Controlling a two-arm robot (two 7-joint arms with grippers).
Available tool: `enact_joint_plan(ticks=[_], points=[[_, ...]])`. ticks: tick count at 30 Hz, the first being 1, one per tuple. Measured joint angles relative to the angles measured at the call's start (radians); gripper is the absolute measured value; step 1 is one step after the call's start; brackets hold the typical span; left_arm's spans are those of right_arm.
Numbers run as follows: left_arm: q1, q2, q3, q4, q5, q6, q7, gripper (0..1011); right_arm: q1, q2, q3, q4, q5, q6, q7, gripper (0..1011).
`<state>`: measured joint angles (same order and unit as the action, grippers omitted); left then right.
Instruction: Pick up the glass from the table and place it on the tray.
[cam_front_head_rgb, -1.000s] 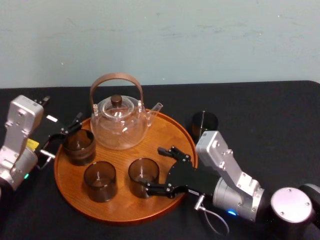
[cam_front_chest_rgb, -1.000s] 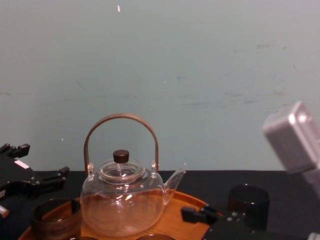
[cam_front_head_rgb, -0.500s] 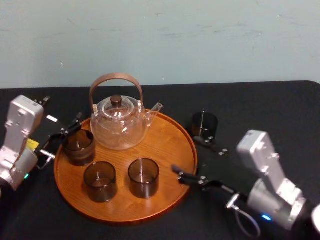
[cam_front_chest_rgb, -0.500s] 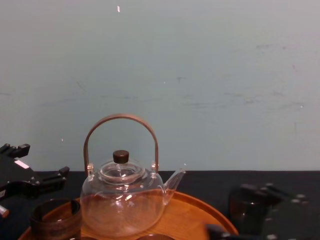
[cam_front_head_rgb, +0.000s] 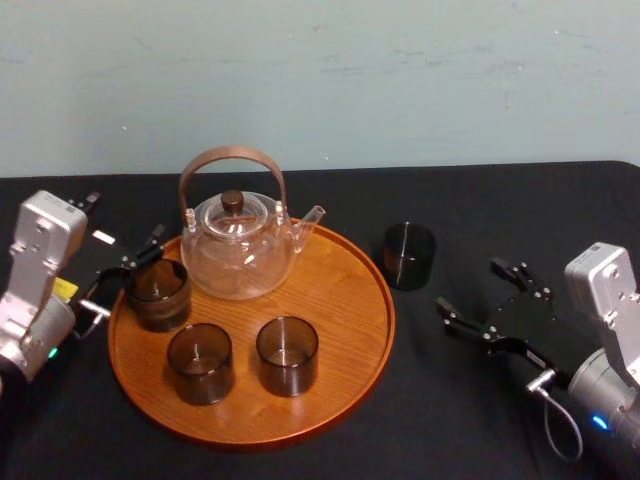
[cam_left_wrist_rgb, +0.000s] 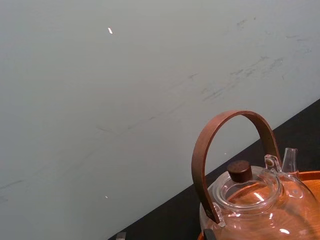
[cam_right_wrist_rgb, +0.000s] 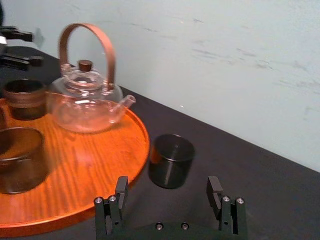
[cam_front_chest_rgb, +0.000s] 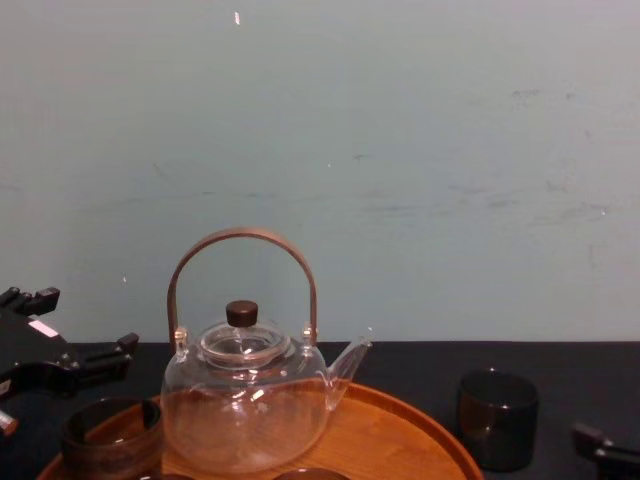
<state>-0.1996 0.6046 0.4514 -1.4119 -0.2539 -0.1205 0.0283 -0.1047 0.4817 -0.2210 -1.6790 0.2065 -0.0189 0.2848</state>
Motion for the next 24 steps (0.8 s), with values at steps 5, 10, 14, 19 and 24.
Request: enact_joint_plan(ticks=[5, 10, 14, 19, 24], points=[[0.0, 0.0, 0.0, 0.0, 0.0, 0.0, 0.0, 1001, 0.015, -0.017, 0.022, 0.031, 0.0, 0.007, 0.002, 1002], [0.0, 0.0, 0.0, 0.0, 0.0, 0.0, 0.0, 1001, 0.028, -0.03, 0.03, 0.049, -0.002, 0.011, 0.016, 1002], [0.0, 0.0, 0.0, 0.0, 0.0, 0.0, 0.0, 1001, 0.037, -0.04, 0.033, 0.06, -0.004, 0.014, 0.027, 1002], [0.0, 0.0, 0.0, 0.0, 0.0, 0.0, 0.0, 1001, 0.043, -0.047, 0.036, 0.07, -0.004, 0.017, 0.037, 1002], [0.0, 0.0, 0.0, 0.0, 0.0, 0.0, 0.0, 1001, 0.062, -0.054, 0.034, 0.092, -0.004, 0.024, 0.047, 1002]])
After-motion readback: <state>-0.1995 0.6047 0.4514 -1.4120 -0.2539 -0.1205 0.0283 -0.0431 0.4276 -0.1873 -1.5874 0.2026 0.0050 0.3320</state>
